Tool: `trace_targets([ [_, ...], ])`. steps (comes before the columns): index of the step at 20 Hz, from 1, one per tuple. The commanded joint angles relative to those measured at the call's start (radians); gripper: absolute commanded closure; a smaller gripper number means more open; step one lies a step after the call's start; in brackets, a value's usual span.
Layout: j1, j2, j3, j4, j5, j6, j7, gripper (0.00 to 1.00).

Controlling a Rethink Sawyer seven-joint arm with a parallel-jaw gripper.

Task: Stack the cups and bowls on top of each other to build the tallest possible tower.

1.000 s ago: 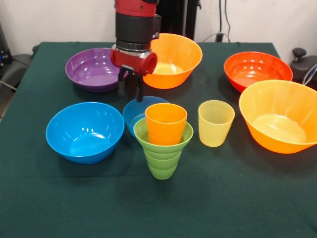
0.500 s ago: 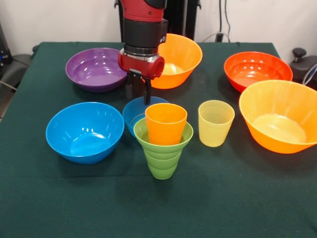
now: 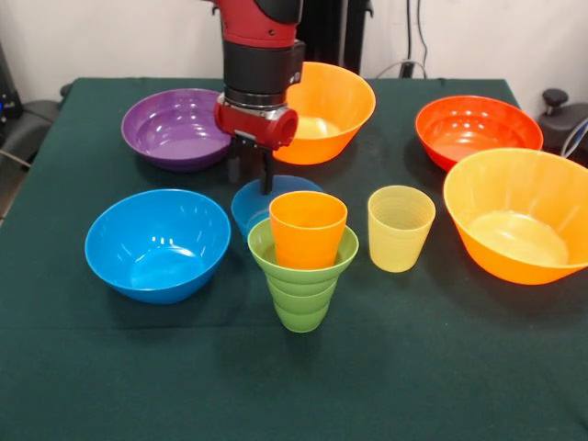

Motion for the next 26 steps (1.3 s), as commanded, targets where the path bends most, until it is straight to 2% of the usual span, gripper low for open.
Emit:
trace_targets([
  [1,-0.017,0.047,0.048,-0.075,0.0,-0.009,0.127,0.0],
  [11,-0.012,0.058,0.043,-0.093,0.007,0.009,0.119,0.0],
  [12,-0.013,0.06,0.043,-0.096,0.004,0.005,0.117,1.0],
  [20,-0.01,0.053,0.049,-0.105,0.008,0.005,0.12,1.0],
  [26,-0.008,0.023,0.054,-0.095,0.021,0.058,0.118,1.0],
])
